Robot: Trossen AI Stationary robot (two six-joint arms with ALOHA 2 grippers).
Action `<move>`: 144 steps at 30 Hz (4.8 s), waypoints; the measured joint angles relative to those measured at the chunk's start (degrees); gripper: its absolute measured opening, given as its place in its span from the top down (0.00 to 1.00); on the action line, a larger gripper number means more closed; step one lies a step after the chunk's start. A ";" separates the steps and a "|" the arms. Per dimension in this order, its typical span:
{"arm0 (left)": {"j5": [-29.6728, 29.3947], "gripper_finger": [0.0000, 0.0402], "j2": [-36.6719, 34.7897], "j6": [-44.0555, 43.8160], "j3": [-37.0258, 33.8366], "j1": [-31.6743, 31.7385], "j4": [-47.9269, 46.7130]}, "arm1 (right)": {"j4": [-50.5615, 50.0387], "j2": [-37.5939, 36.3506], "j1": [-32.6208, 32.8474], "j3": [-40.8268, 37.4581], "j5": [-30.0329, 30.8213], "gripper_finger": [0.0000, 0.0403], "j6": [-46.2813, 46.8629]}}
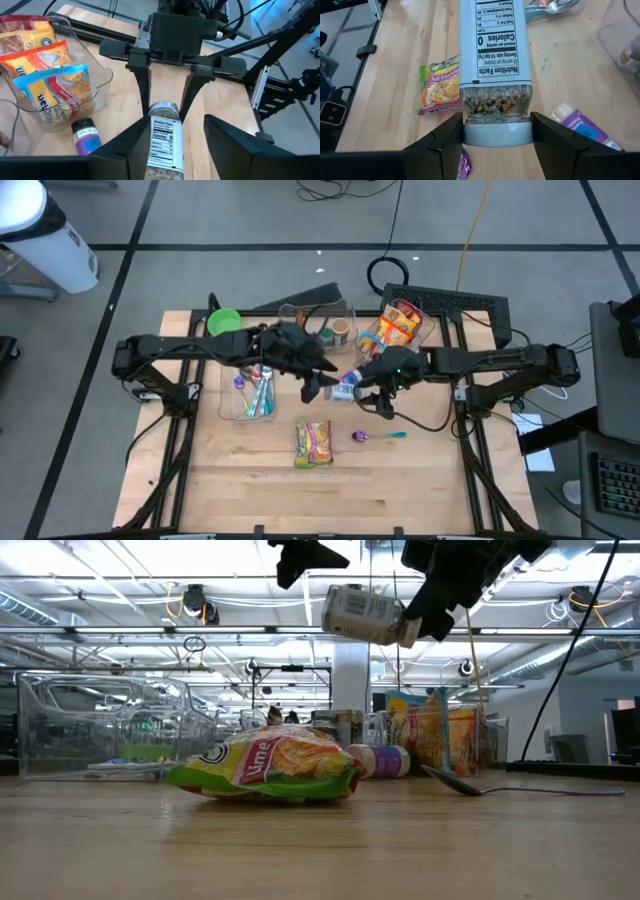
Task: Pick & Place Food Item
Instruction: Put the white spice bottle into the middle transparent bin
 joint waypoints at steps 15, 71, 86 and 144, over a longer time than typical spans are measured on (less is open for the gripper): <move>-1.31 0.20 2.97 0.56 1.17 -3.08 -2.19 | 1.96 0.01 0.00 2.56 -1.41 0.53 0.00; 1.21 0.49 4.69 2.31 2.99 -0.10 -0.69 | 4.13 -6.94 -5.19 3.61 -1.38 0.20 -0.43; 4.97 0.49 4.66 -2.43 2.99 2.43 19.88 | 8.80 -17.43 -8.74 3.49 -1.33 0.23 2.88; 1.06 0.32 6.43 -7.63 3.15 3.00 39.61 | 71.97 -9.01 -8.11 -10.60 1.62 0.52 17.21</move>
